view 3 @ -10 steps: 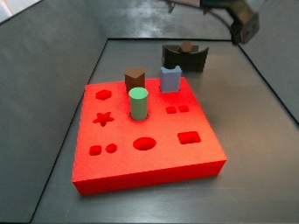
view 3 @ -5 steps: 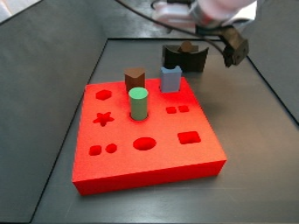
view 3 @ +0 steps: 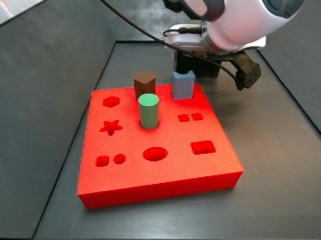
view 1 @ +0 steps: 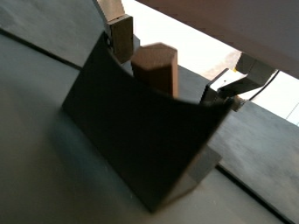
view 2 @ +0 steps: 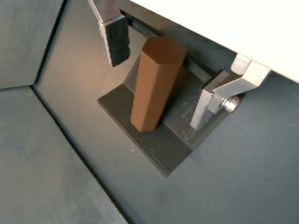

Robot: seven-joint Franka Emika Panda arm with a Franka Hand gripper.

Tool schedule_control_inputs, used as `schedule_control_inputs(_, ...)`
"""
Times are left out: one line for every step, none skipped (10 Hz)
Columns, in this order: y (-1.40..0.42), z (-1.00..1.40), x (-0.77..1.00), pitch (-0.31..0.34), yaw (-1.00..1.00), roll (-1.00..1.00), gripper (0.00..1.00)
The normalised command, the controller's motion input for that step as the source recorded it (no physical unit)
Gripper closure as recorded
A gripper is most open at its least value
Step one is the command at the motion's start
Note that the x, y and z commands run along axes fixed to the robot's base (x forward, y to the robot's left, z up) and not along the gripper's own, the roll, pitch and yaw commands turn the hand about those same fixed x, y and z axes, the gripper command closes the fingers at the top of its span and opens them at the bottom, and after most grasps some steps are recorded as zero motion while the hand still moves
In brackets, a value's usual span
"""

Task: Pick up the hexagon object. Move up. Place the hexagon object on the fixture. Regrasp the hexagon object. Move to above the board. Insert the hexagon object.
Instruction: Regrasp the hexagon object, then move to above the board.

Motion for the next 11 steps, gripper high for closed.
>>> schedule_control_inputs(0.00, 0.00, 0.00, 0.000, 0.00, 0.00, 1.00)
schedule_control_inputs(0.18, 1.00, 0.02, -0.043, -0.21, -0.09, 1.00)
schedule_control_inputs(0.18, 1.00, 0.02, -0.042, -0.21, -0.09, 1.00)
schedule_control_inputs(0.17, 1.00, 0.01, -0.020, -0.19, -0.10, 1.00)
schedule_control_inputs(0.17, 1.00, 0.01, -0.002, -0.16, -0.09, 1.00)
schedule_control_inputs(0.16, 1.00, 0.01, 0.028, -0.13, -0.09, 1.00)
schedule_control_inputs(0.16, 1.00, 0.00, 0.053, -0.10, -0.08, 1.00)
schedule_control_inputs(0.15, 1.00, 0.00, 0.083, -0.07, -0.07, 1.00)
schedule_control_inputs(0.15, 1.00, 0.00, 0.096, -0.06, -0.06, 1.00)
schedule_control_inputs(0.14, 1.00, -0.01, 0.121, -0.02, -0.06, 1.00)
schedule_control_inputs(0.13, 1.00, -0.01, 0.126, 0.00, -0.06, 1.00)
